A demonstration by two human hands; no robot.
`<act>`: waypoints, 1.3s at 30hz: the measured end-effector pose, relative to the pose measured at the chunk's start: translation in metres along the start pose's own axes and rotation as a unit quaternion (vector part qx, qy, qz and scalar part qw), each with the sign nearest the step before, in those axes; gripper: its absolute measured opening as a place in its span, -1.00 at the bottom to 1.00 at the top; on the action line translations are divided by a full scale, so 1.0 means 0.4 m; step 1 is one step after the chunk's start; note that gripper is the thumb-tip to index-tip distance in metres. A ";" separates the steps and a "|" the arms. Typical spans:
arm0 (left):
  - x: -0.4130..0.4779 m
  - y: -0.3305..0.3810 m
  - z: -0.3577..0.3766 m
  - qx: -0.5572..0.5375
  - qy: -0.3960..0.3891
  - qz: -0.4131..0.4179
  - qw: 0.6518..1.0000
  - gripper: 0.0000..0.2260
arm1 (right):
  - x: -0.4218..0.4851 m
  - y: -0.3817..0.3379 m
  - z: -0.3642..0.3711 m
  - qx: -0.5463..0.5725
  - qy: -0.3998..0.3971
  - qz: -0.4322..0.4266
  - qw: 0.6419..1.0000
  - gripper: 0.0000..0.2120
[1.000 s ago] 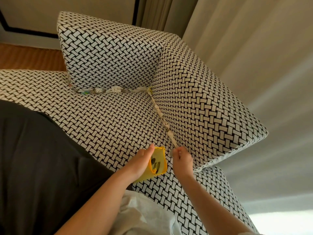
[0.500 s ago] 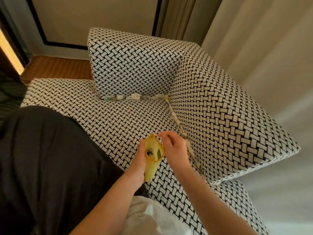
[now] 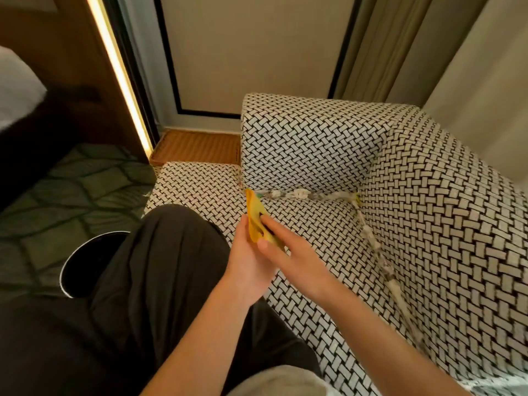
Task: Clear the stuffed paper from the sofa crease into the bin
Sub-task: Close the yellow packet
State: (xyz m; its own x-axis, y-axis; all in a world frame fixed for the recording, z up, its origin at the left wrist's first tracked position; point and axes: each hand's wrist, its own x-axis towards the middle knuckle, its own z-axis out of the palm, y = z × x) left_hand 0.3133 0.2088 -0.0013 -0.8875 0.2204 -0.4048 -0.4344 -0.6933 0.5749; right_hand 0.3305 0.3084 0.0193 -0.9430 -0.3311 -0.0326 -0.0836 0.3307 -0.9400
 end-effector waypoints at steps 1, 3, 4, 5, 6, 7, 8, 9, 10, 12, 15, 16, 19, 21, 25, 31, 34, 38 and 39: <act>-0.005 0.023 0.002 -0.014 0.003 0.010 1.000 -0.68 | 0.019 -0.014 0.017 -0.006 0.007 -0.020 1.000 -0.50; -0.011 0.067 -0.001 -0.029 -0.003 0.021 0.999 -0.71 | 0.057 -0.030 0.049 -0.002 0.020 -0.065 0.998 -0.37; -0.014 0.087 -0.002 -0.028 -0.008 0.029 0.999 -0.71 | 0.071 -0.036 0.062 -0.001 0.026 -0.081 0.996 -0.32; -0.017 0.109 -0.004 -0.024 -0.016 0.039 0.999 -0.72 | 0.084 -0.050 0.073 0.001 0.028 -0.098 0.995 -0.31; -0.022 0.133 -0.004 -0.019 -0.024 0.050 0.998 -0.71 | 0.095 -0.061 0.082 0.007 0.030 -0.113 0.993 -0.35; -0.026 0.162 -0.003 -0.007 -0.033 0.064 0.997 -0.65 | 0.113 -0.078 0.087 0.022 0.032 -0.132 0.990 -0.44; -0.026 0.180 -0.003 0.010 -0.044 0.077 0.996 -0.58 | 0.123 -0.088 0.084 0.041 0.045 -0.148 0.987 -0.59; -0.024 0.202 -0.001 0.029 -0.064 0.093 0.993 -0.58 | 0.137 -0.103 0.077 0.060 0.056 -0.159 0.984 -0.74; -0.024 0.220 0.001 0.048 -0.083 0.106 0.990 -0.62 | 0.149 -0.117 0.069 0.075 0.070 -0.162 0.981 -0.80; -0.022 0.257 0.000 0.067 -0.089 0.117 0.987 -0.65 | 0.170 -0.152 0.054 0.095 0.070 -0.162 0.980 -0.74; -0.020 0.307 0.000 0.069 -0.055 0.103 0.991 -0.64 | 0.199 -0.182 0.036 0.218 0.082 -0.084 0.969 -0.77; -0.019 0.321 -0.001 0.070 -0.035 0.100 0.992 -0.65 | 0.213 -0.189 0.035 0.283 0.094 -0.043 0.954 -0.80; -0.014 0.356 -0.010 0.093 0.014 0.102 0.990 -0.71 | 0.252 -0.213 0.033 0.401 0.137 0.049 0.904 -0.76; -0.011 0.372 -0.016 0.121 0.031 0.106 0.987 -0.76 | 0.270 -0.224 0.030 0.408 0.156 0.093 0.895 -0.75; -0.008 0.405 -0.024 0.237 0.079 0.146 0.957 -0.80 | 0.297 -0.241 0.033 0.425 0.152 0.143 0.881 -0.73; -0.010 0.441 -0.025 0.421 0.151 0.255 0.857 -0.86 | 0.311 -0.264 0.036 0.472 0.104 0.170 0.859 -0.75; -0.018 0.462 -0.025 0.417 0.114 0.263 0.863 -0.85 | 0.328 -0.273 0.028 0.423 0.109 0.151 0.887 -0.79; -0.025 0.466 -0.014 0.438 0.095 0.344 0.825 -0.86 | 0.337 -0.273 0.040 0.343 0.130 0.106 0.924 -0.86; -0.023 0.463 -0.014 0.438 0.101 0.367 0.814 -0.82 | 0.337 -0.270 0.043 0.293 0.143 0.078 0.942 -0.85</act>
State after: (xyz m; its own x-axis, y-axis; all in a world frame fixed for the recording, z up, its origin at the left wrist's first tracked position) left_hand 0.2418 0.0746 0.1048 -0.9529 -0.2108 0.2179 0.1793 0.1878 0.9657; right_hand 0.2179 0.2128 0.1105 -0.9844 -0.0397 -0.1715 0.1760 -0.2175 -0.9601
